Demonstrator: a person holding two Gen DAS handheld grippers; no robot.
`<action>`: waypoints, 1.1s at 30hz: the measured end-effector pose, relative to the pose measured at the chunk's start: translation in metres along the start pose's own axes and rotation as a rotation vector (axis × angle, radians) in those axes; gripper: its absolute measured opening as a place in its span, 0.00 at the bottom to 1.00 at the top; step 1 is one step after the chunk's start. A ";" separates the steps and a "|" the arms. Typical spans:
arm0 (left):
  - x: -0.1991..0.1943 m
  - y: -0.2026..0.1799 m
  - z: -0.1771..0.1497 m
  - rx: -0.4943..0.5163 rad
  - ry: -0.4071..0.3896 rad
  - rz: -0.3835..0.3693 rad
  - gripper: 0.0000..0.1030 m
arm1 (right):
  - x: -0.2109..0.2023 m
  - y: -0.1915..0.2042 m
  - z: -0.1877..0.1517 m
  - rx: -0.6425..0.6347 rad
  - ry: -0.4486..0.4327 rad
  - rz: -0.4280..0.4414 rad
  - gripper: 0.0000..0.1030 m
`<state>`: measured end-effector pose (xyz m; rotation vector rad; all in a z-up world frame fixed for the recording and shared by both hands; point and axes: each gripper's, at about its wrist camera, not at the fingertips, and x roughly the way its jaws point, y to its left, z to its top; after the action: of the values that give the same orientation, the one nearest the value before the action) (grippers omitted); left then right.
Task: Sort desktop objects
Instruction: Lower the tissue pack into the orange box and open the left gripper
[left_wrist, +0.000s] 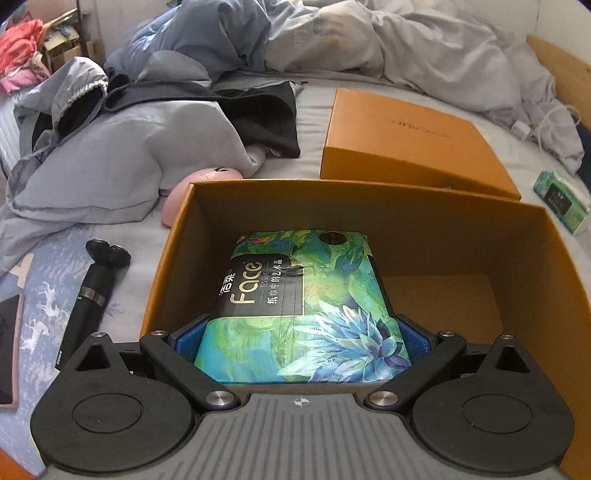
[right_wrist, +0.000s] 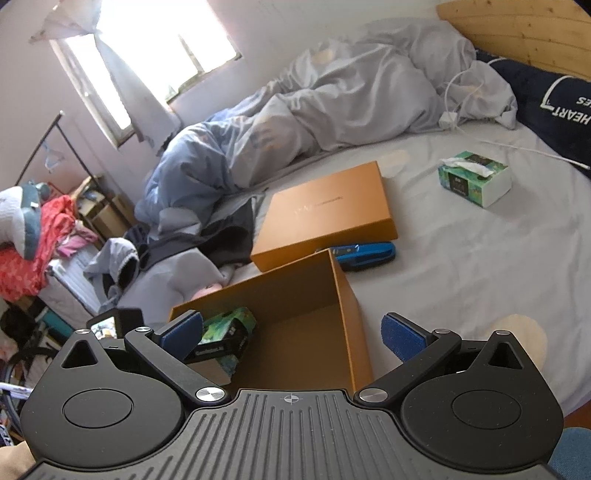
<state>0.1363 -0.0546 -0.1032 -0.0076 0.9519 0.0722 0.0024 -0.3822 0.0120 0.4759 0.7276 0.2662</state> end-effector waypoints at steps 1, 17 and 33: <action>0.001 -0.002 0.000 0.013 0.006 0.011 0.96 | 0.001 0.000 0.000 0.000 0.001 0.000 1.00; 0.012 -0.019 0.003 0.085 0.075 0.141 0.98 | 0.002 -0.002 0.003 -0.006 -0.011 -0.009 1.00; -0.038 0.002 0.006 0.012 -0.033 0.050 0.98 | 0.007 0.002 0.003 -0.033 -0.024 -0.019 1.00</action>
<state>0.1188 -0.0544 -0.0693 0.0290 0.9196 0.1126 0.0096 -0.3792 0.0108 0.4406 0.7026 0.2541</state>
